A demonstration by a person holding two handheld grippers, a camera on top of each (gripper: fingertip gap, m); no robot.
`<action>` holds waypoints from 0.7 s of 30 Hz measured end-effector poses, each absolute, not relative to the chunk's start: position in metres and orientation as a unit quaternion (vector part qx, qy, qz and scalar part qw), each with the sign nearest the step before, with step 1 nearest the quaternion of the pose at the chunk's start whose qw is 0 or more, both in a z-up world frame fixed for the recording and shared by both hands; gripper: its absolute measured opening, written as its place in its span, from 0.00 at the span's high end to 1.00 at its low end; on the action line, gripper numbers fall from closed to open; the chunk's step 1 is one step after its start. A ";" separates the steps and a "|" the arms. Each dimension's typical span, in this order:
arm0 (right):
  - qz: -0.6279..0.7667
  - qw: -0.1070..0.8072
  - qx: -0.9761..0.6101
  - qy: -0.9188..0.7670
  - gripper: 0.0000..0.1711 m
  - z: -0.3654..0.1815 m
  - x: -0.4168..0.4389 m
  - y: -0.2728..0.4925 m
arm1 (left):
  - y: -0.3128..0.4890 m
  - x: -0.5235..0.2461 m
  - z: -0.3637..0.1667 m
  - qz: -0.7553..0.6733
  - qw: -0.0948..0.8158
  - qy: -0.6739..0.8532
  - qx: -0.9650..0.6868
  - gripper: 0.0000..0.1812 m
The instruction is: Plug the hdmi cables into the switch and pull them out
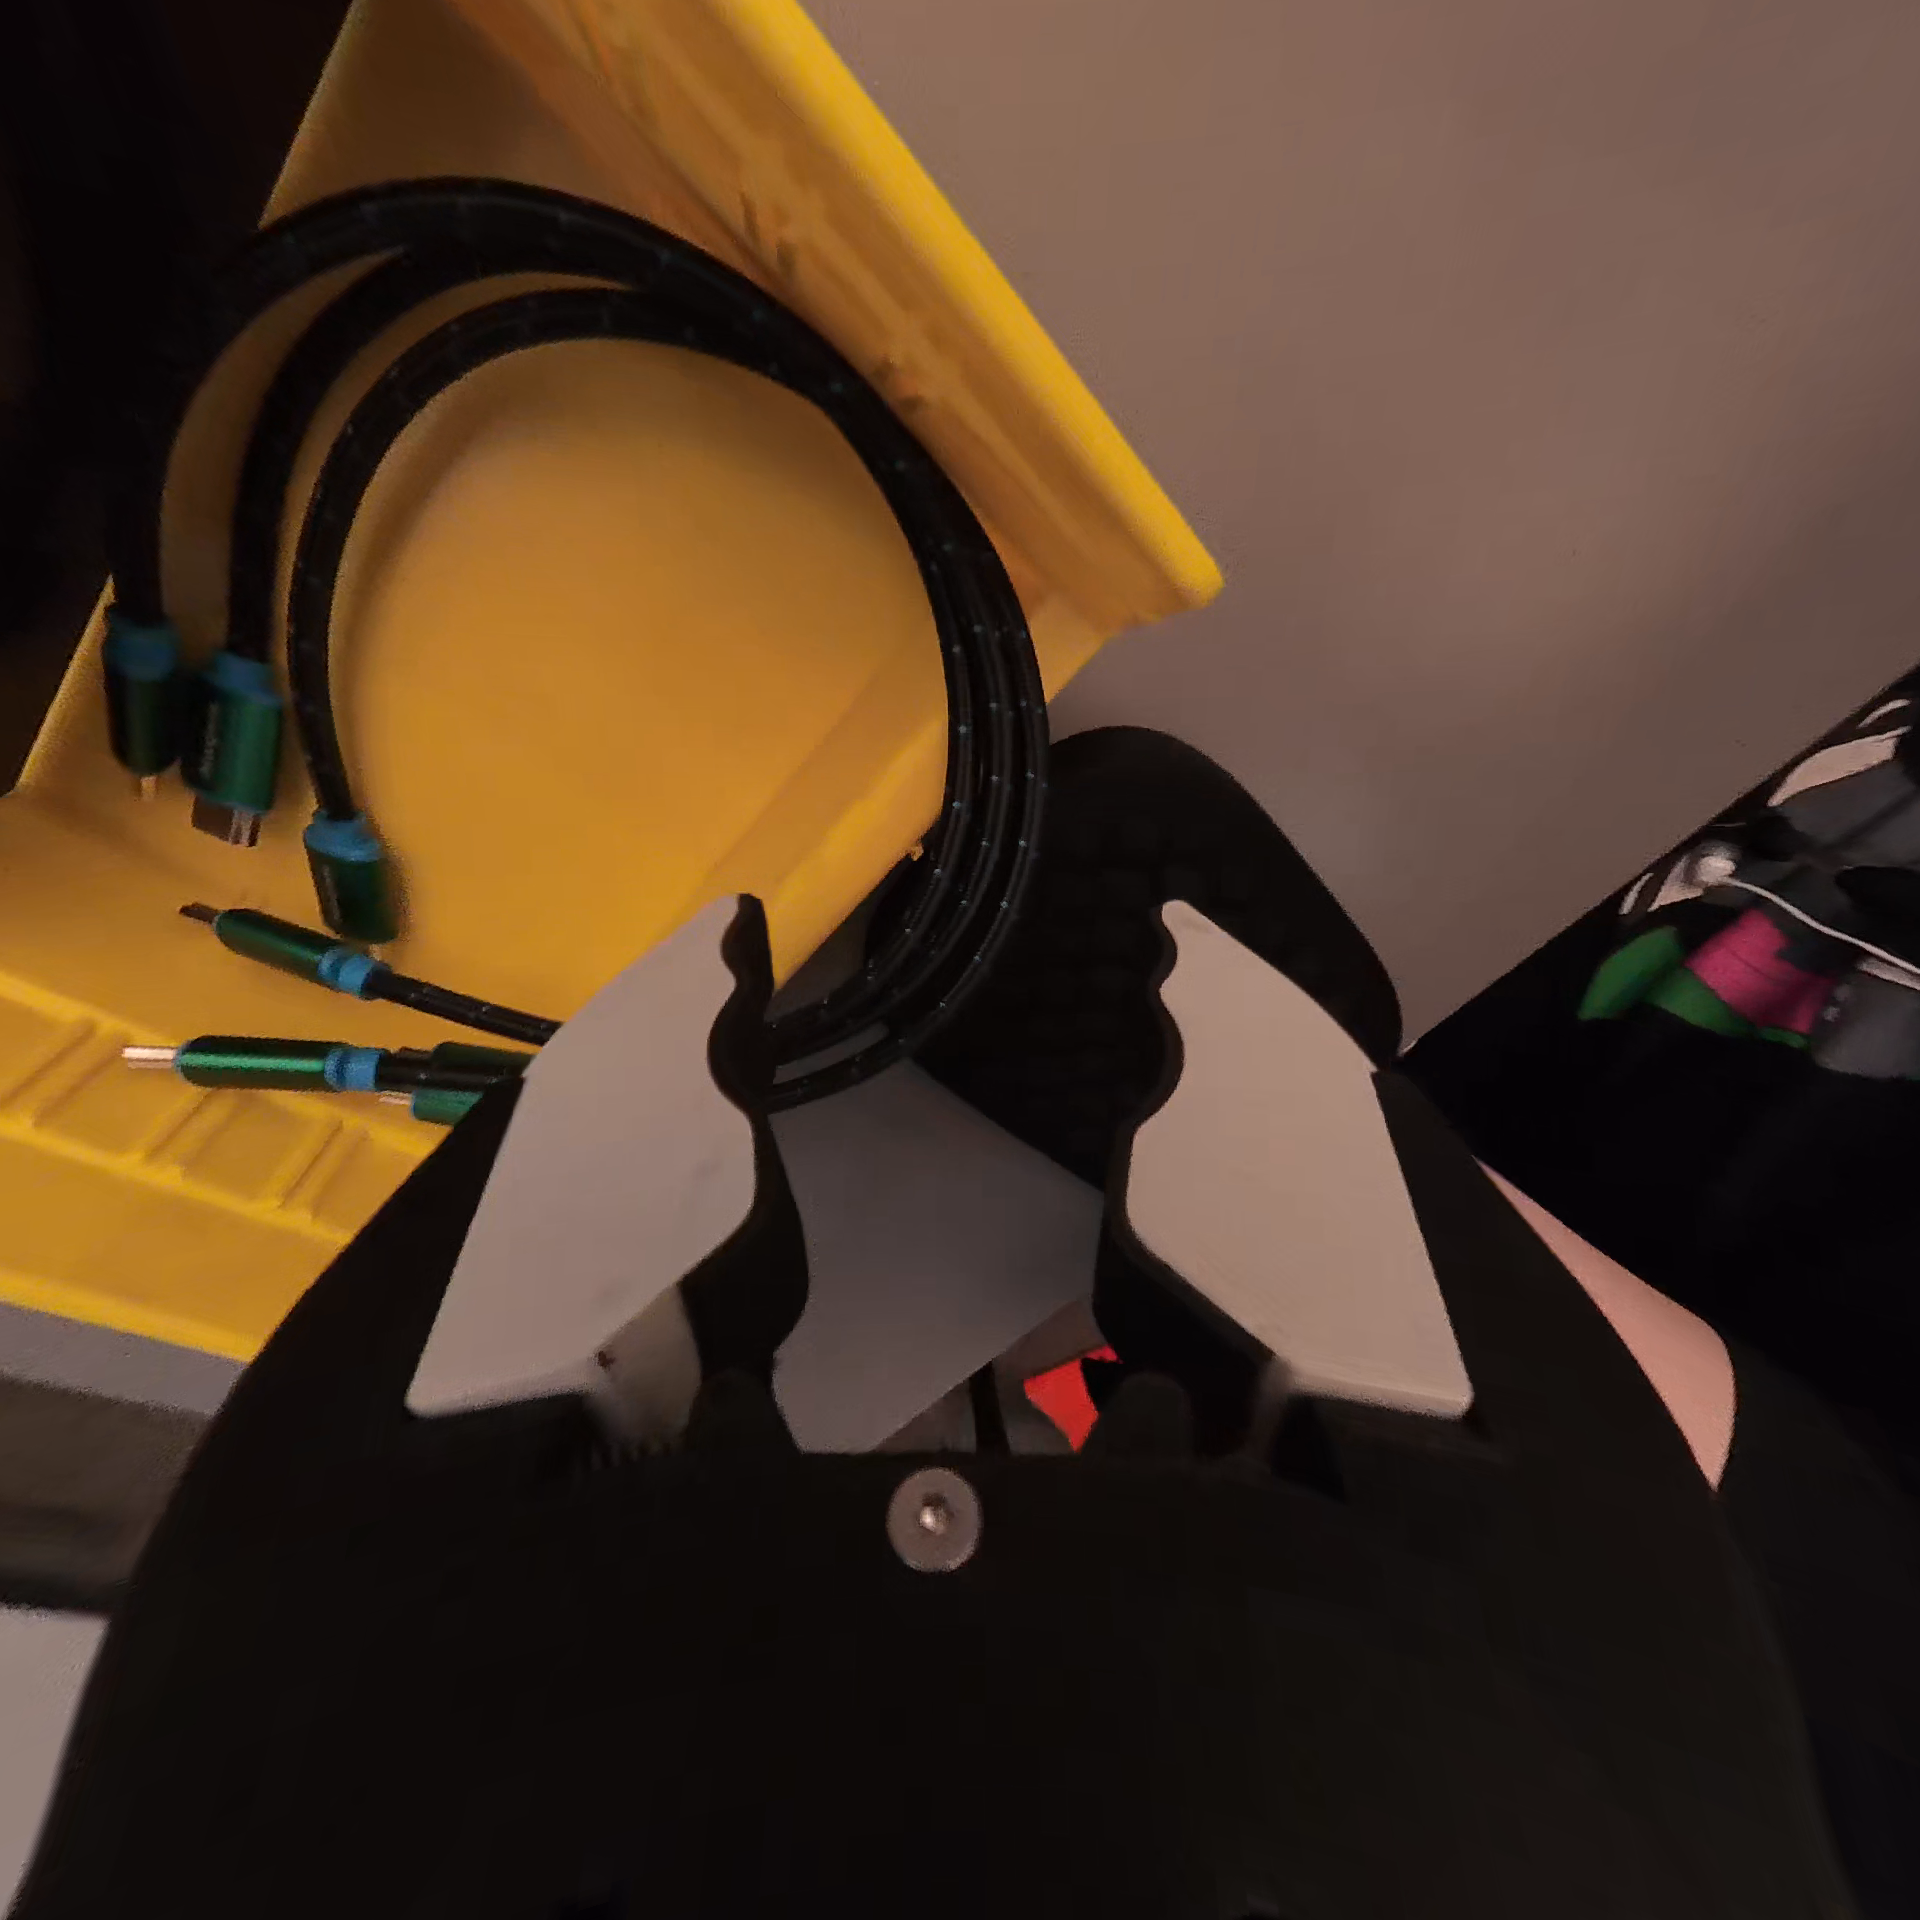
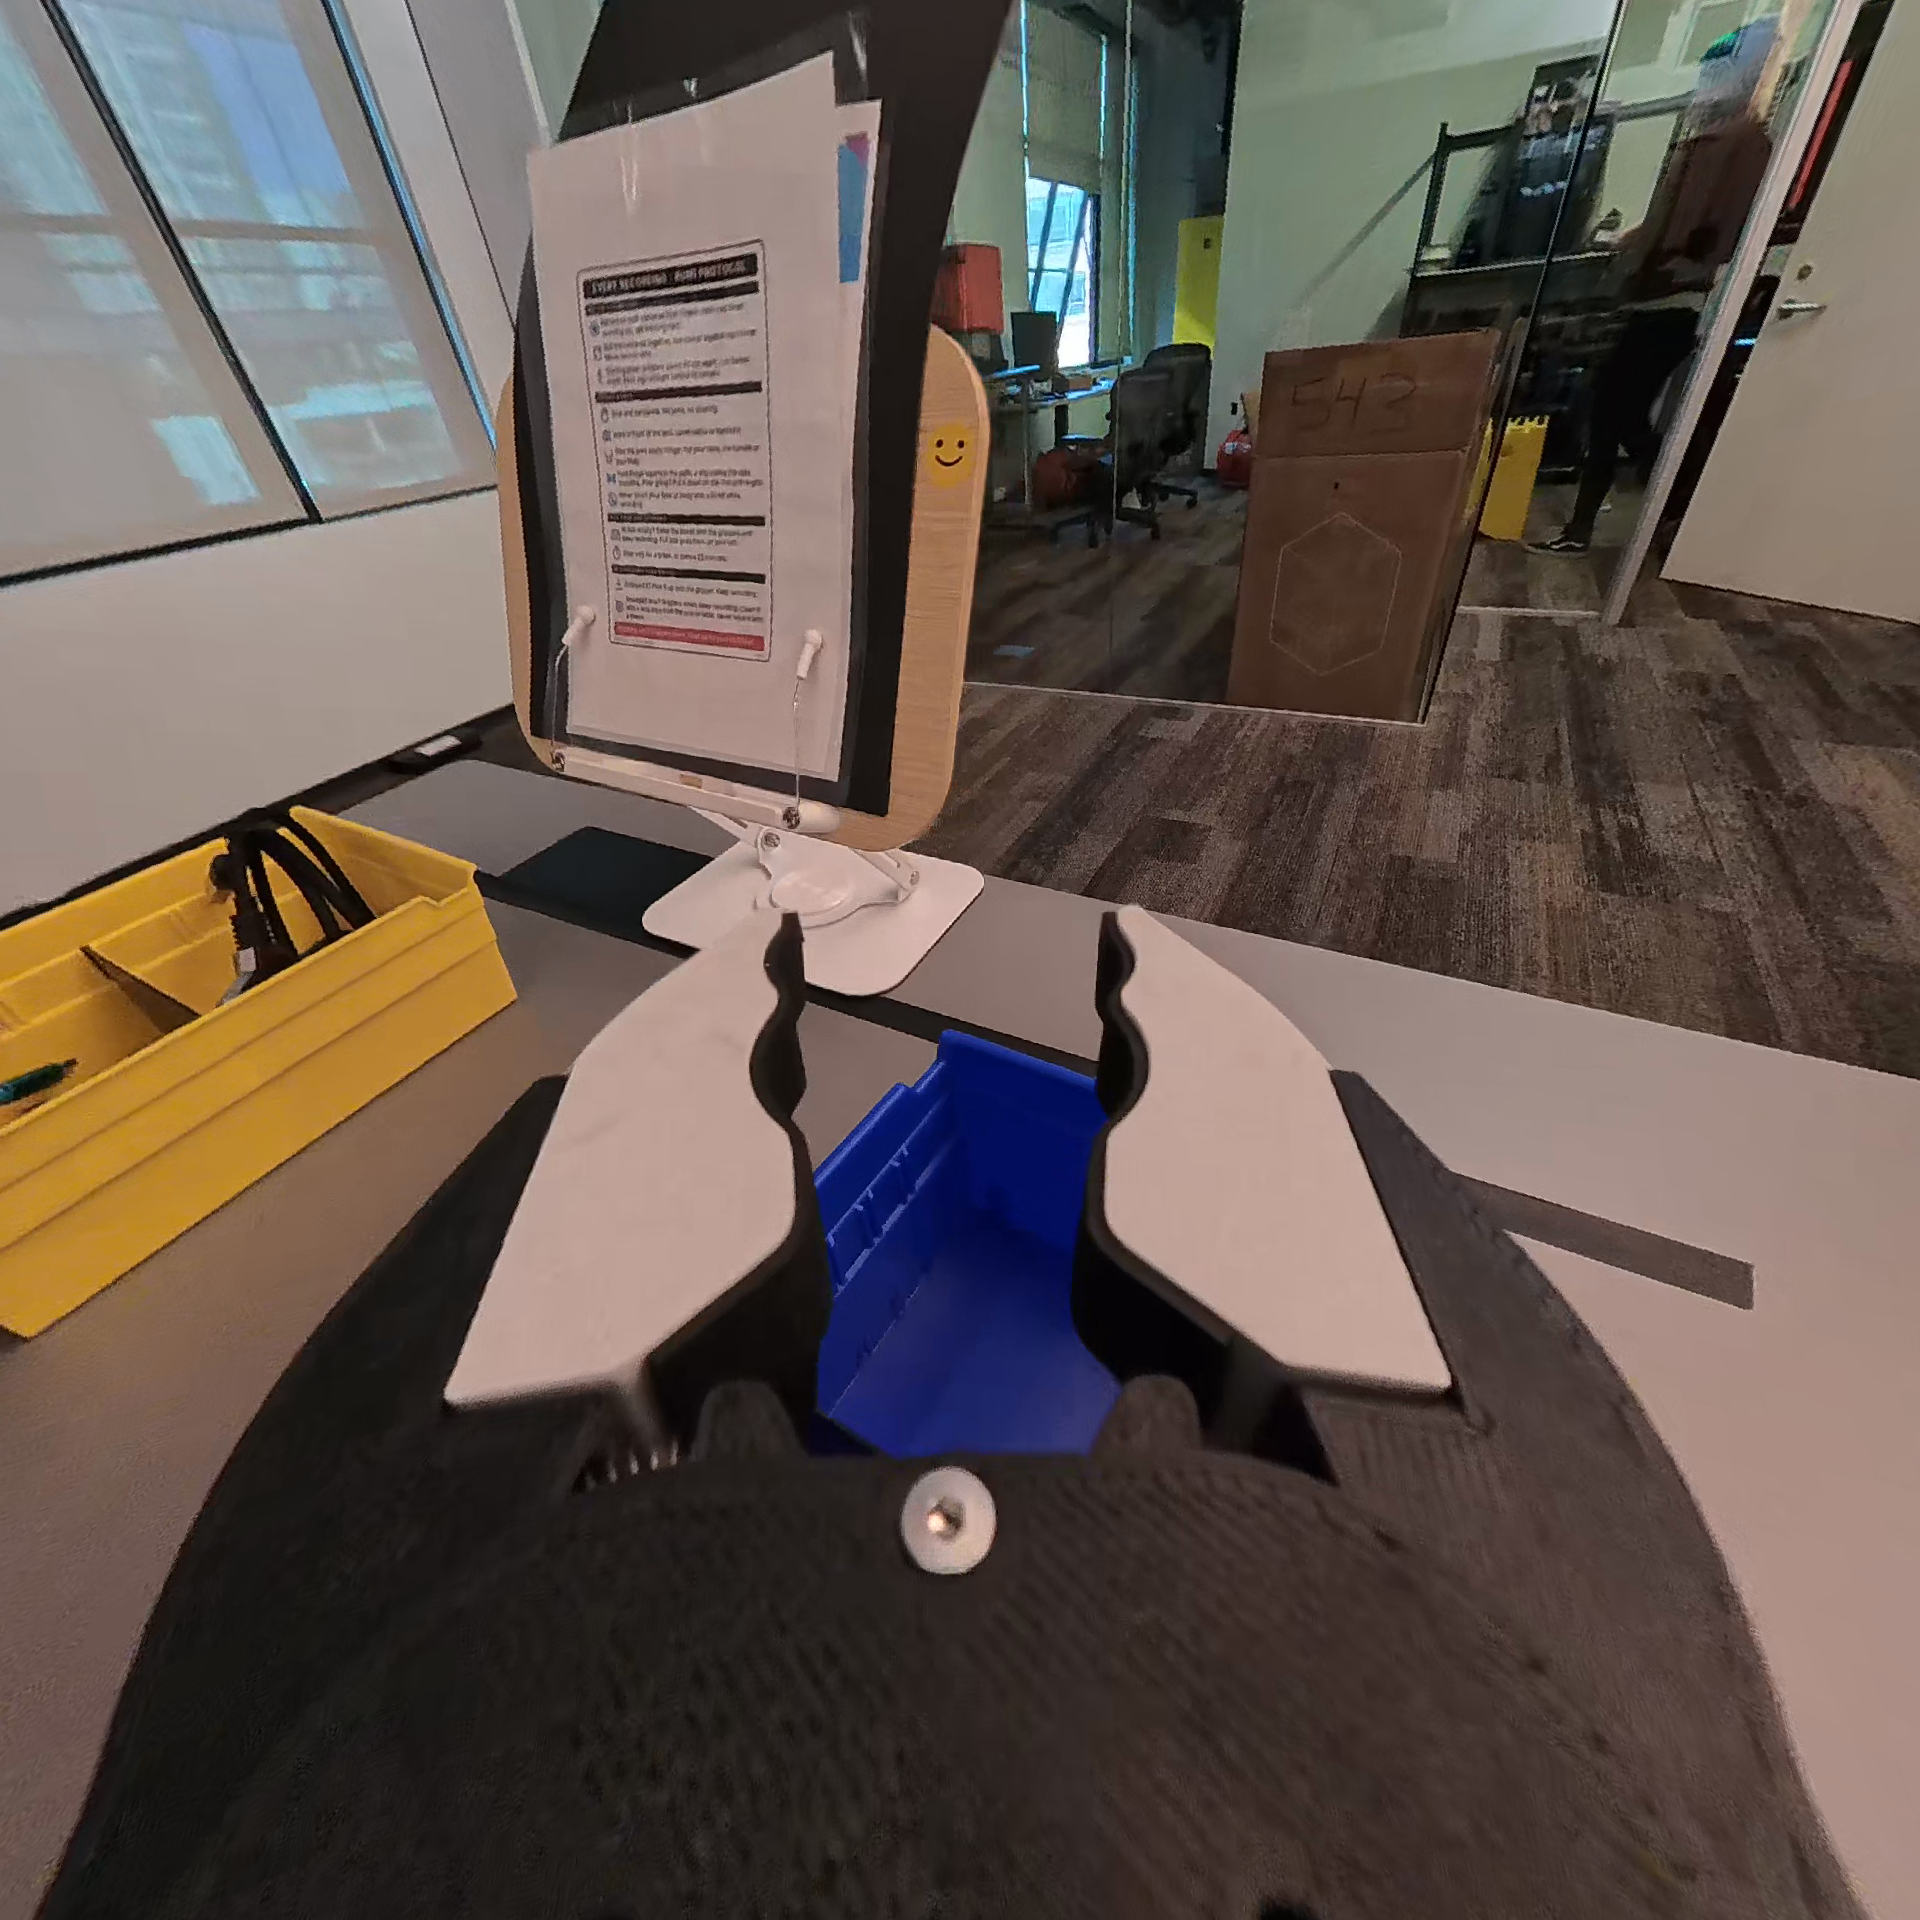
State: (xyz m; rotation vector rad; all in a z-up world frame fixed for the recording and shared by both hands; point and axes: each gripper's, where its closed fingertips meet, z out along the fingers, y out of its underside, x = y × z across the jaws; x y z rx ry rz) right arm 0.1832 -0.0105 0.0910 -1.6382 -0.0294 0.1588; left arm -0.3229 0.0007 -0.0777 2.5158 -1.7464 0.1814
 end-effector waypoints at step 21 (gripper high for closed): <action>0.112 0.664 -0.739 0.030 0.69 0.074 0.206 -0.017 | 0.004 -0.334 -0.107 0.026 0.116 -0.548 0.828 0.72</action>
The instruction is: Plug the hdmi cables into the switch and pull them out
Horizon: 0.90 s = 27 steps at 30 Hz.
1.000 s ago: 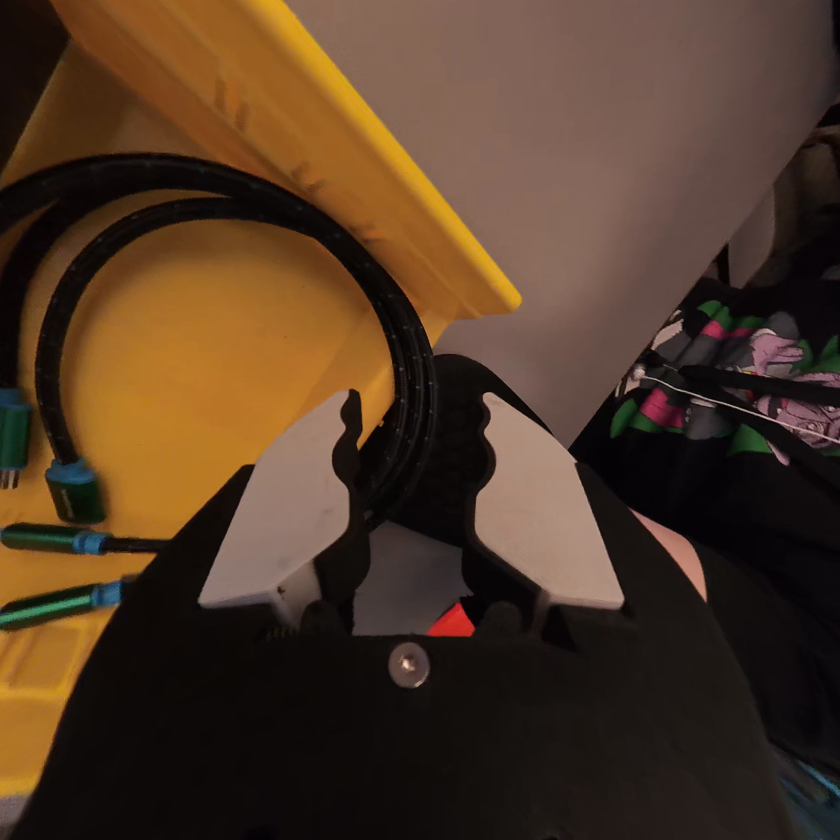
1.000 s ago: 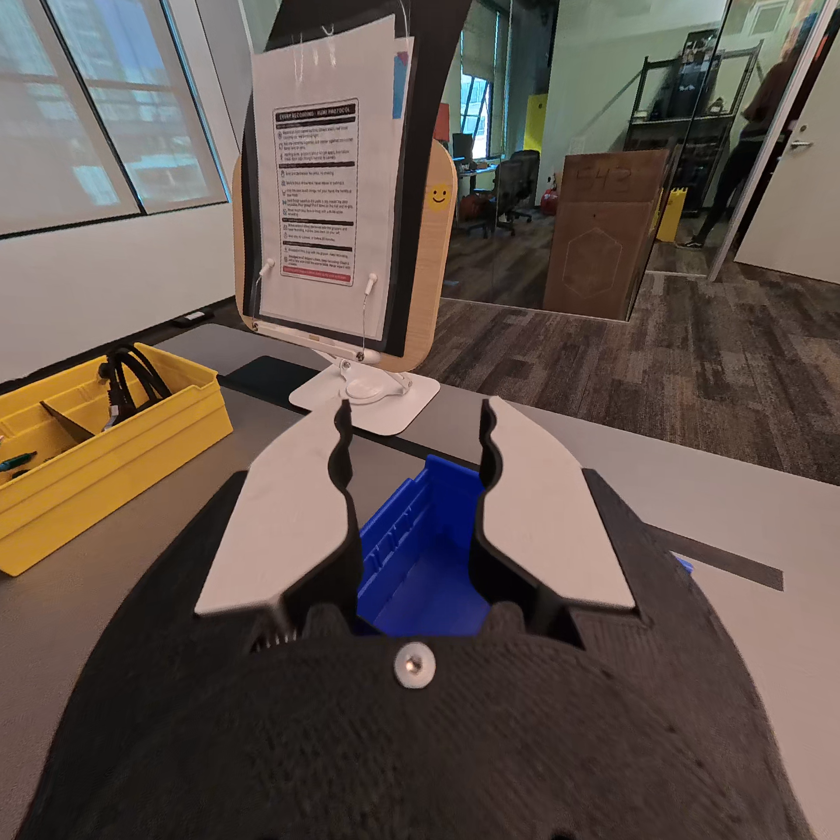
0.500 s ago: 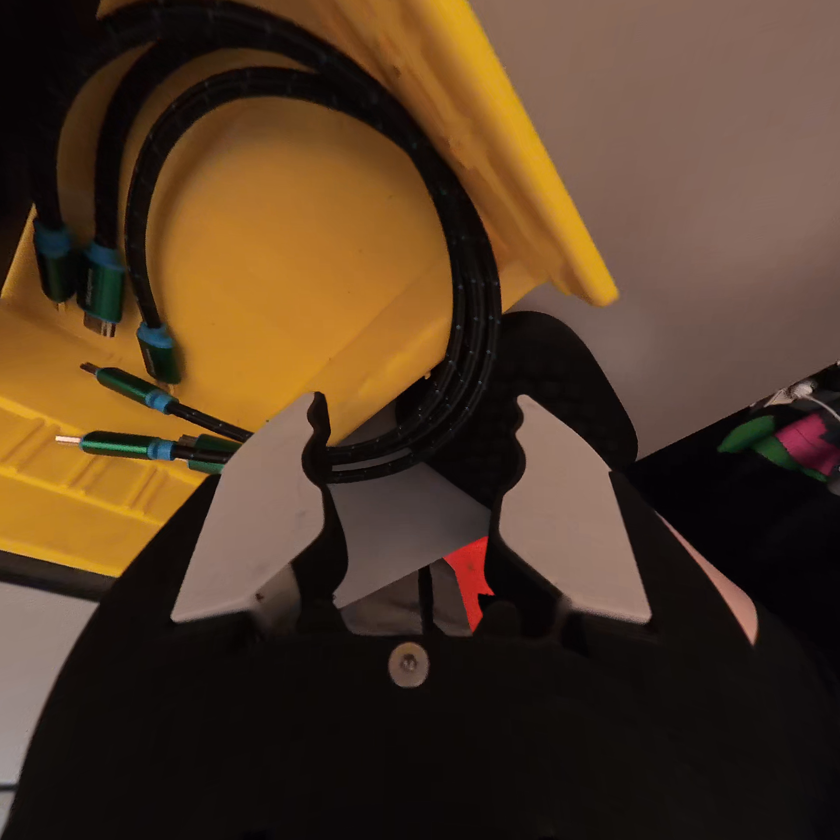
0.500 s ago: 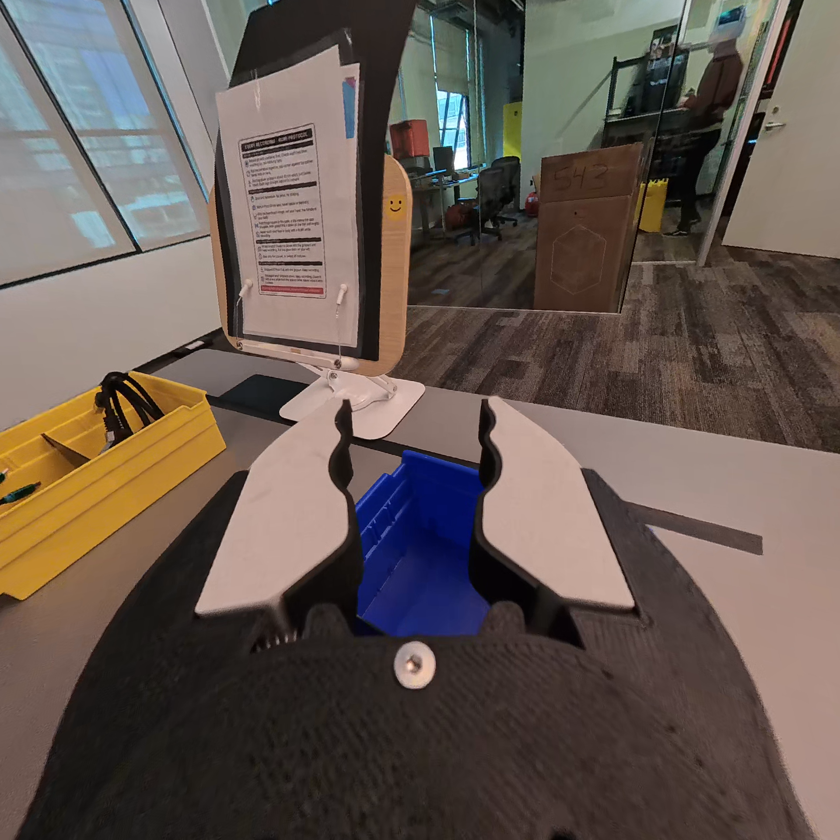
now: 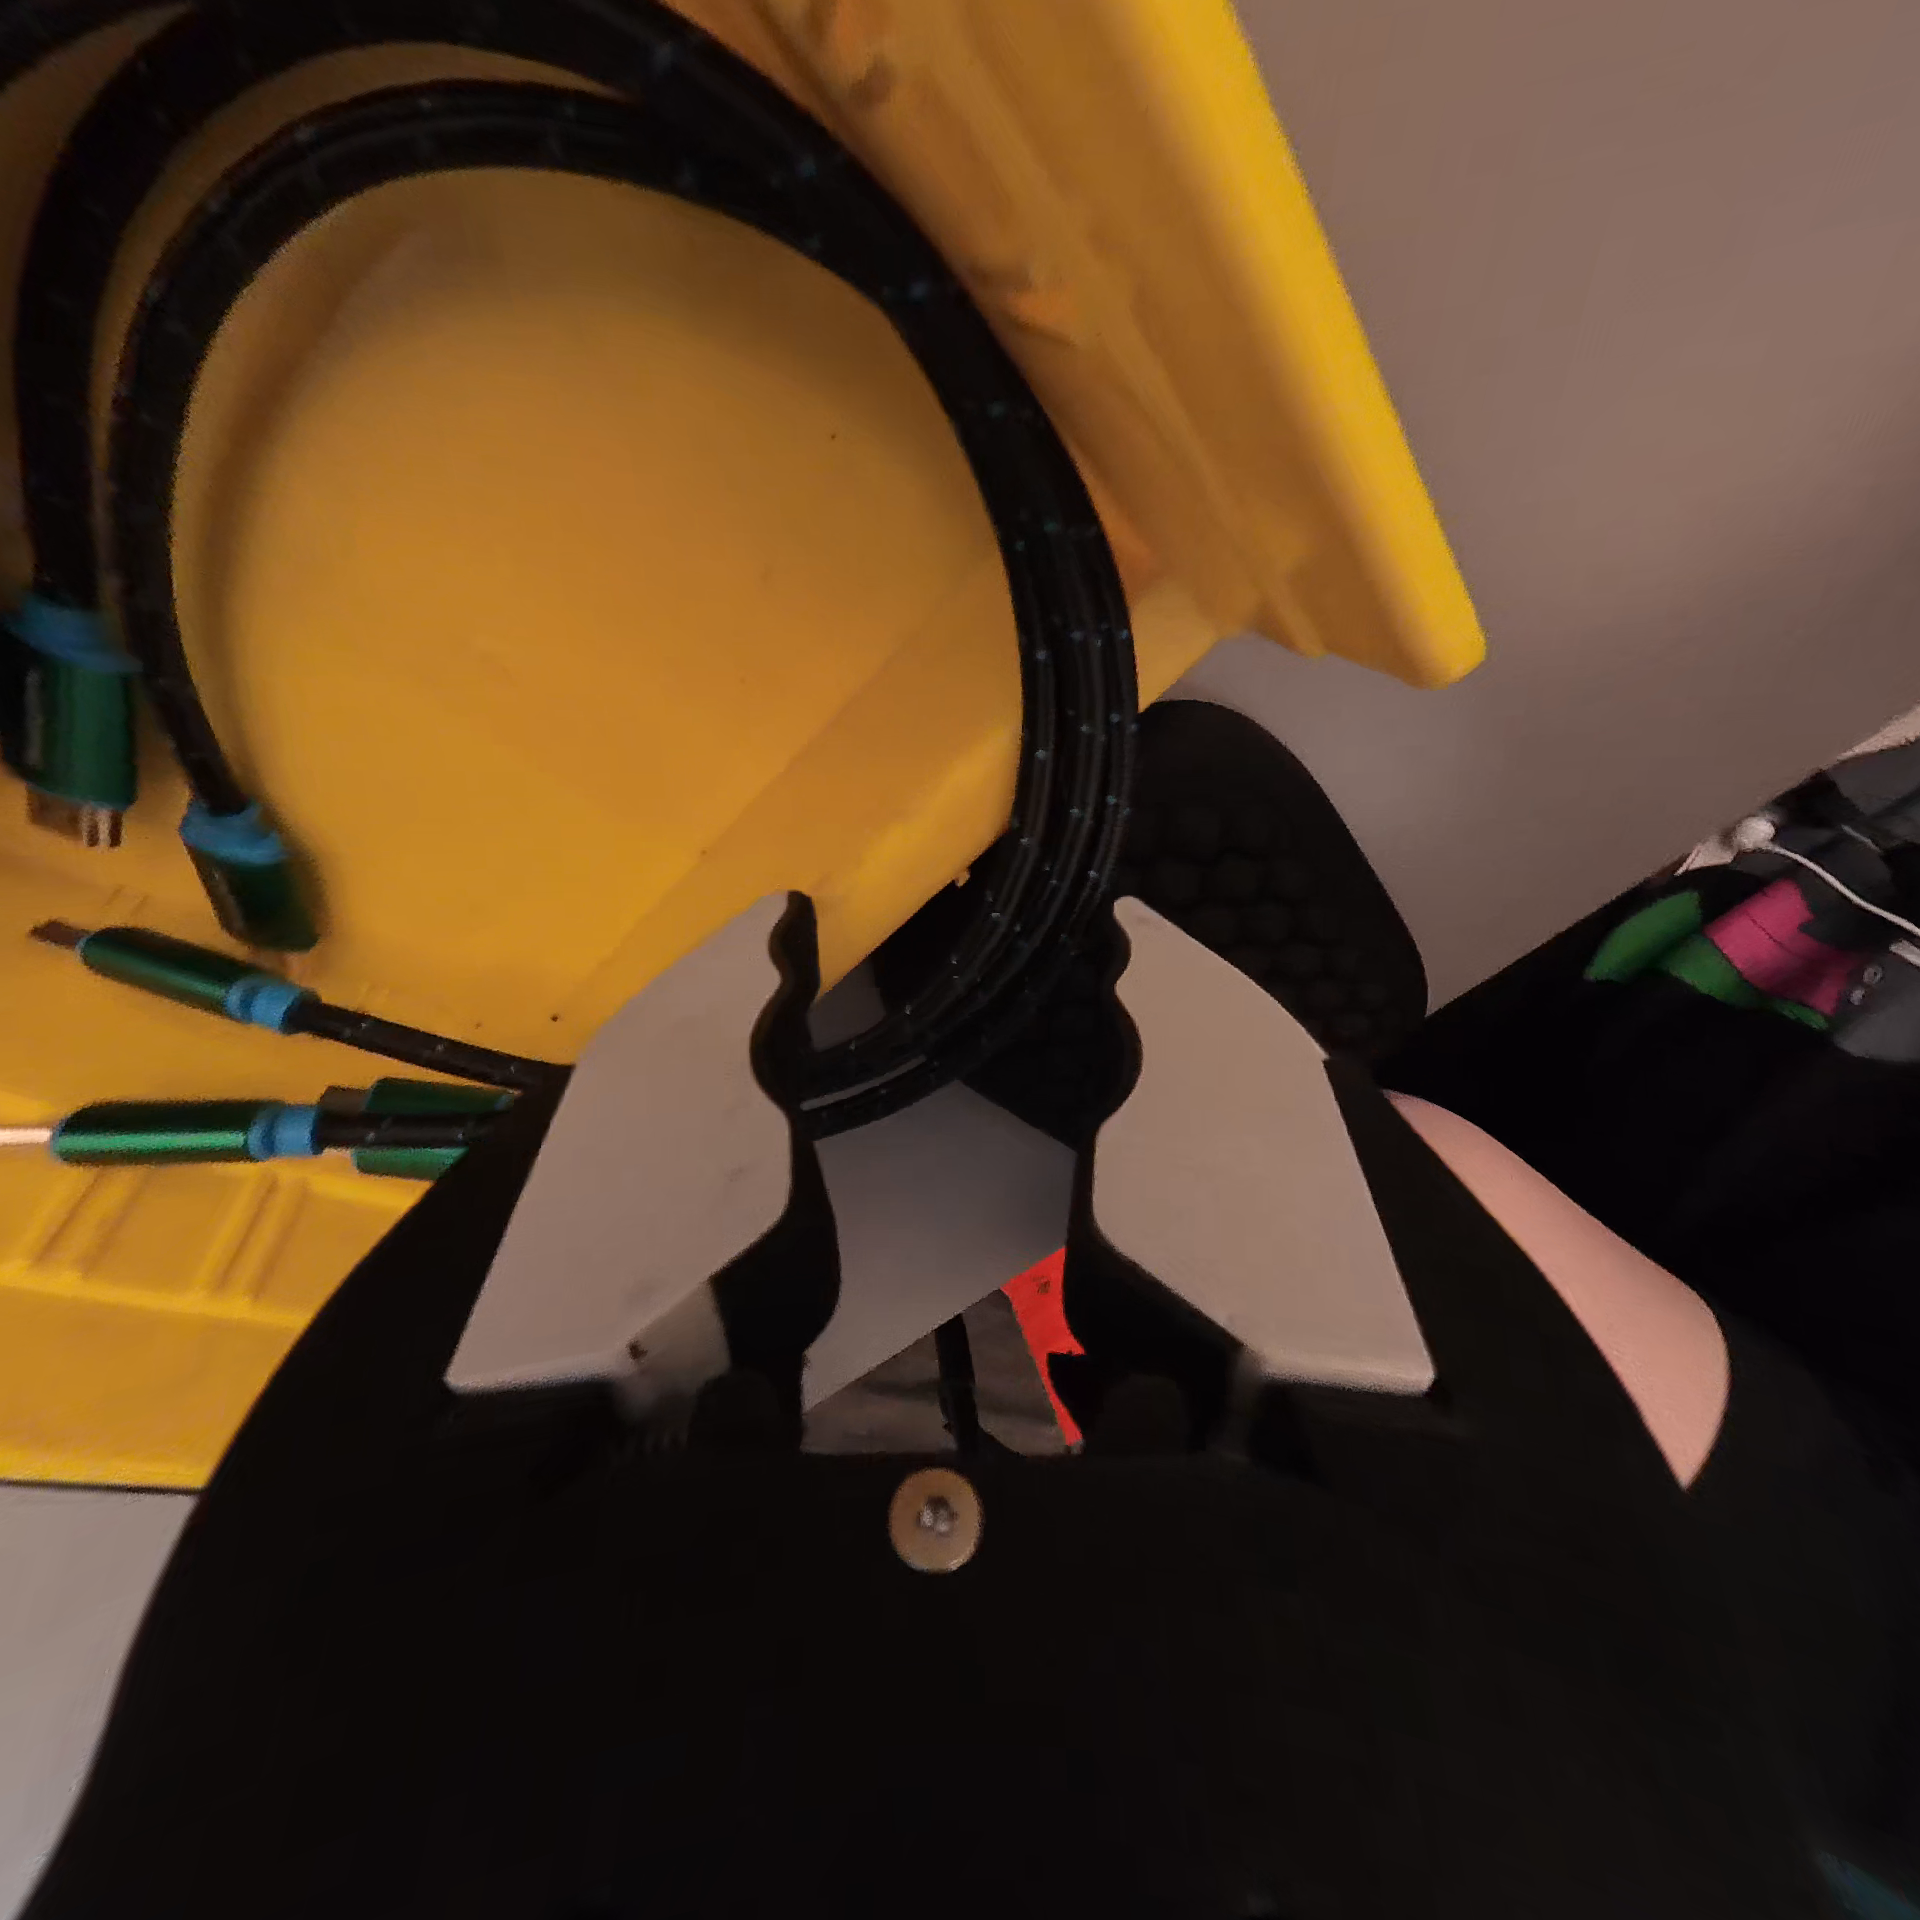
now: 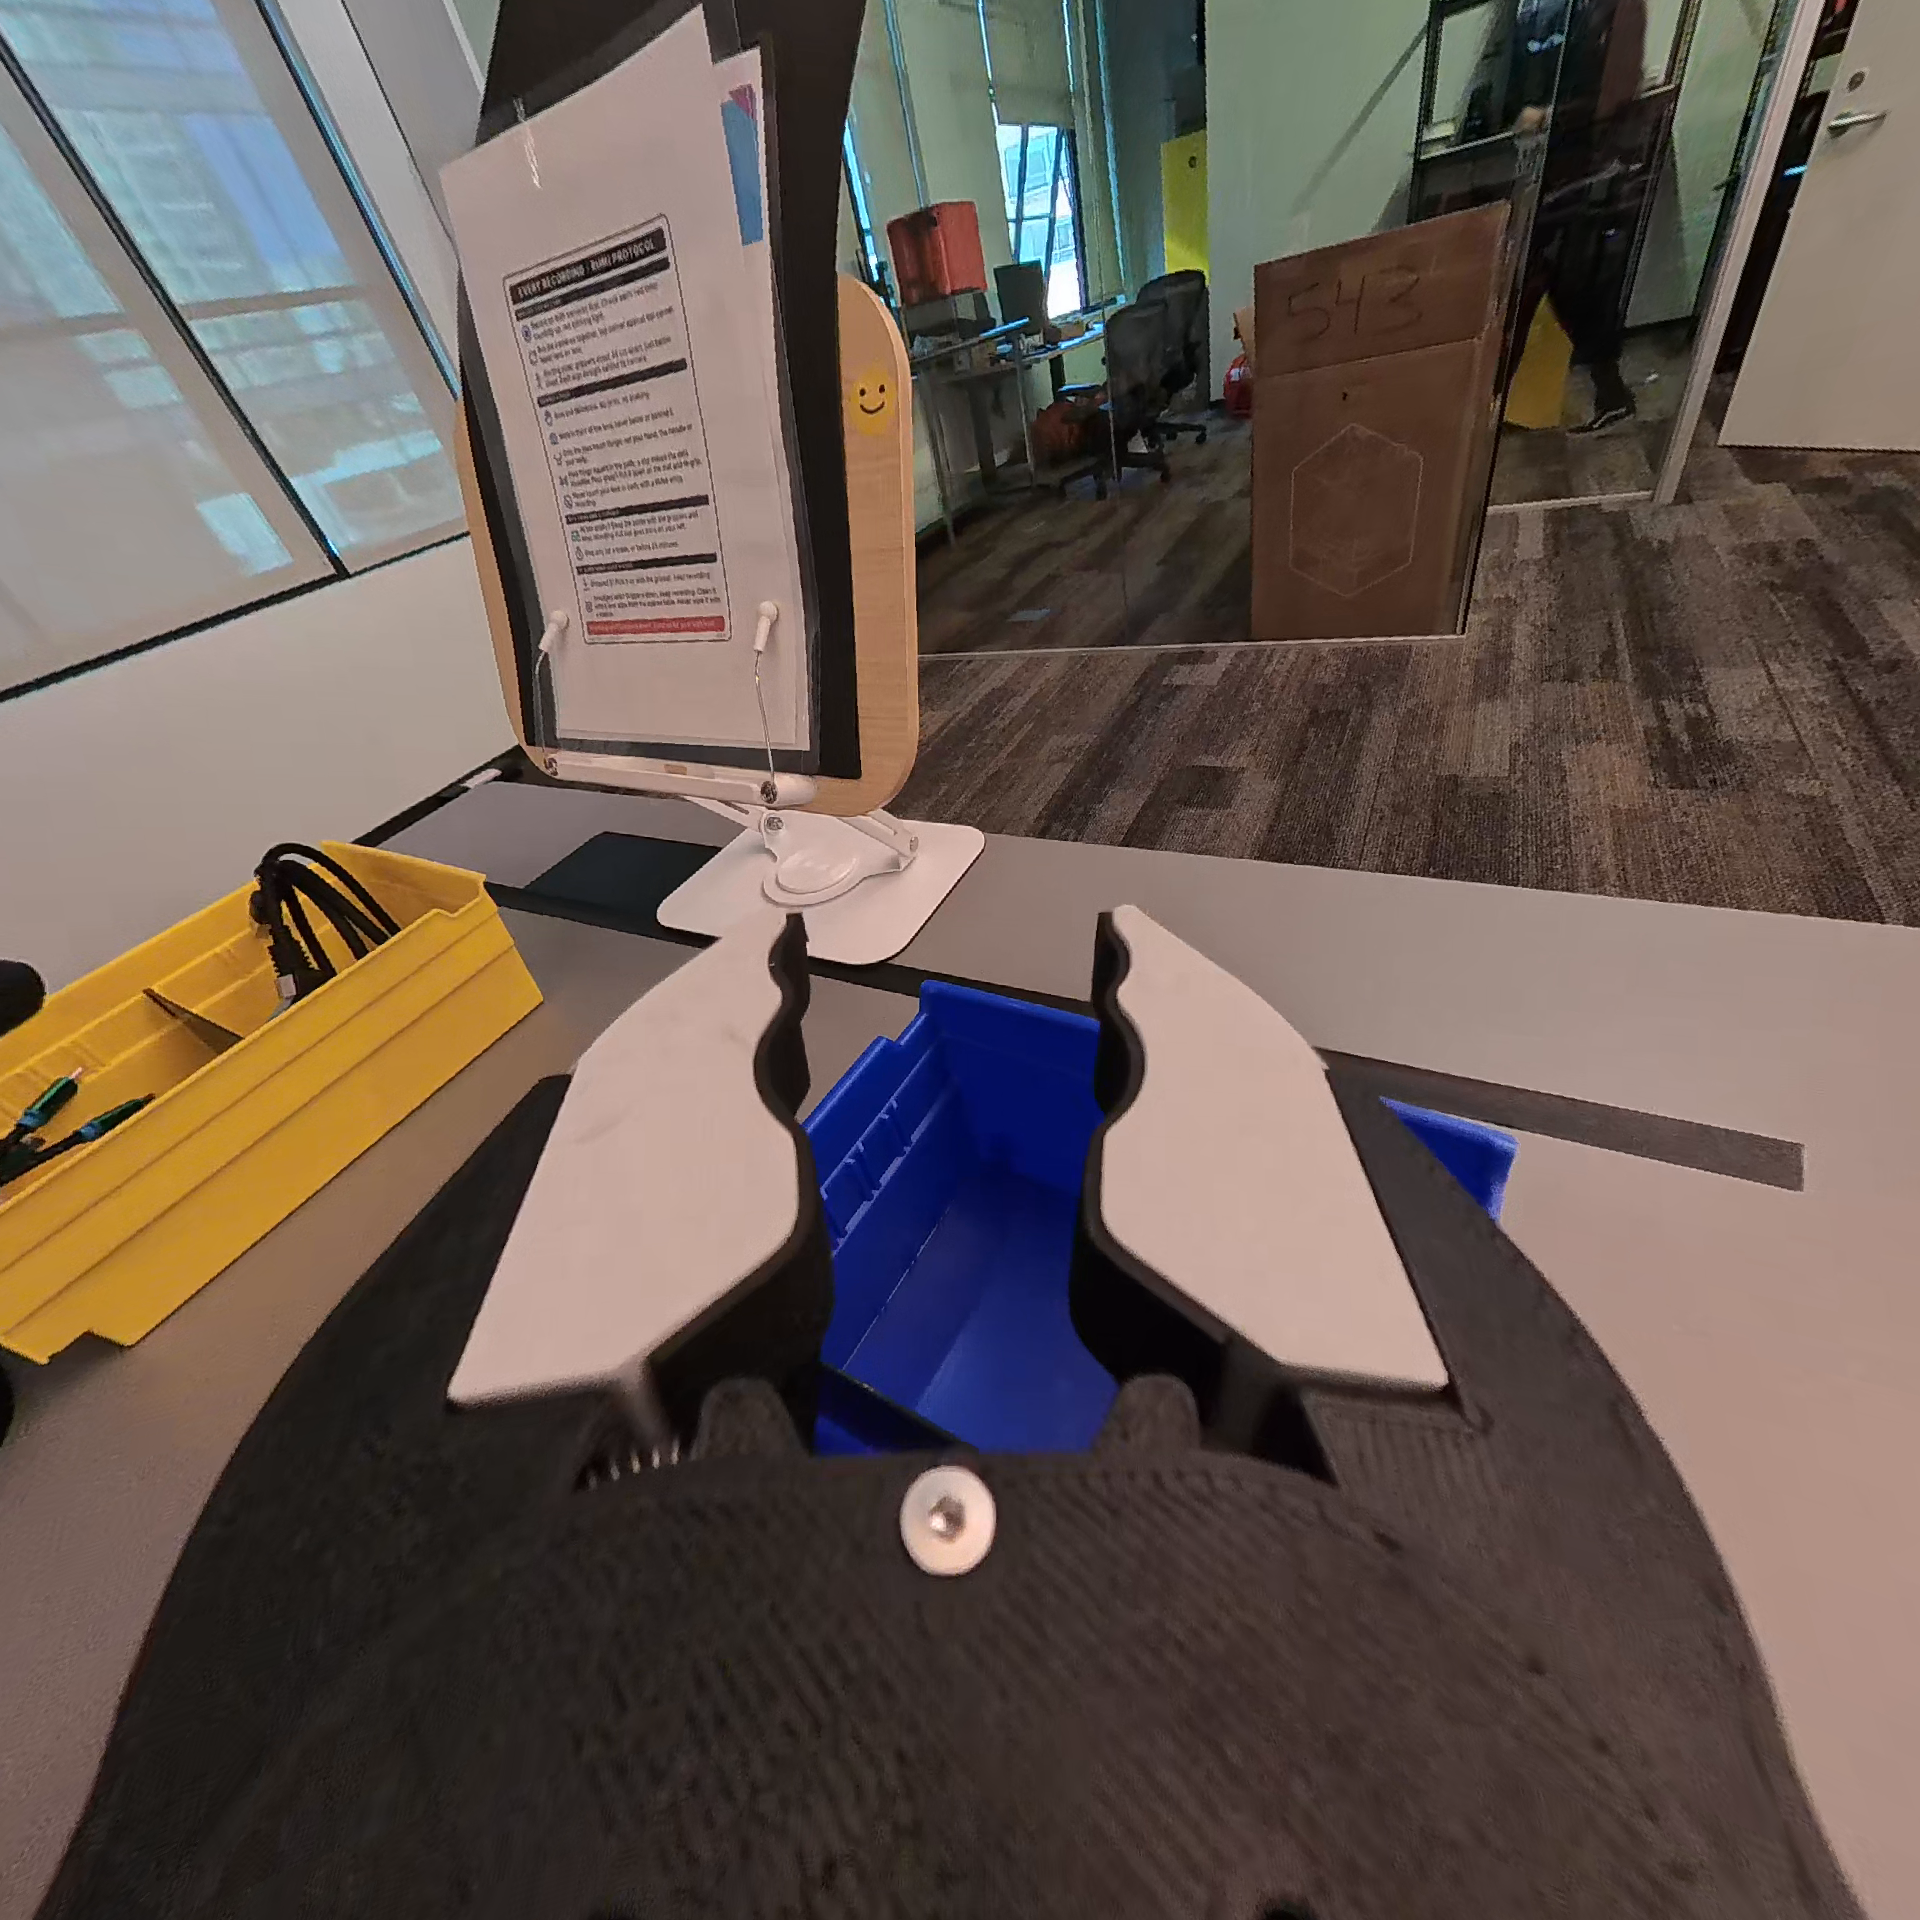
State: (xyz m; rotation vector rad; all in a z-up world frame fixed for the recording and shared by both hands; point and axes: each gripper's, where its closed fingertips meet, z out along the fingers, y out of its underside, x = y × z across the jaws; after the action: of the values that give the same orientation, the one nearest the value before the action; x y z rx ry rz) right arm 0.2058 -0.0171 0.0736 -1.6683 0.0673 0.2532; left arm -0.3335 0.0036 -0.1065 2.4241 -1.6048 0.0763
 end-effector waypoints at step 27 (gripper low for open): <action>0.119 0.618 -0.777 0.009 0.72 0.049 0.191 -0.006 | 0.001 -0.328 -0.103 0.206 0.137 -0.548 0.799 0.95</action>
State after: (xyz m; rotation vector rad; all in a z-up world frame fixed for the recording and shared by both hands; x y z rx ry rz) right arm 0.1906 -0.0056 0.0493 -1.7885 0.0196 0.2727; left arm -0.3276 0.0005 -0.1033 2.3139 -1.5848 0.5955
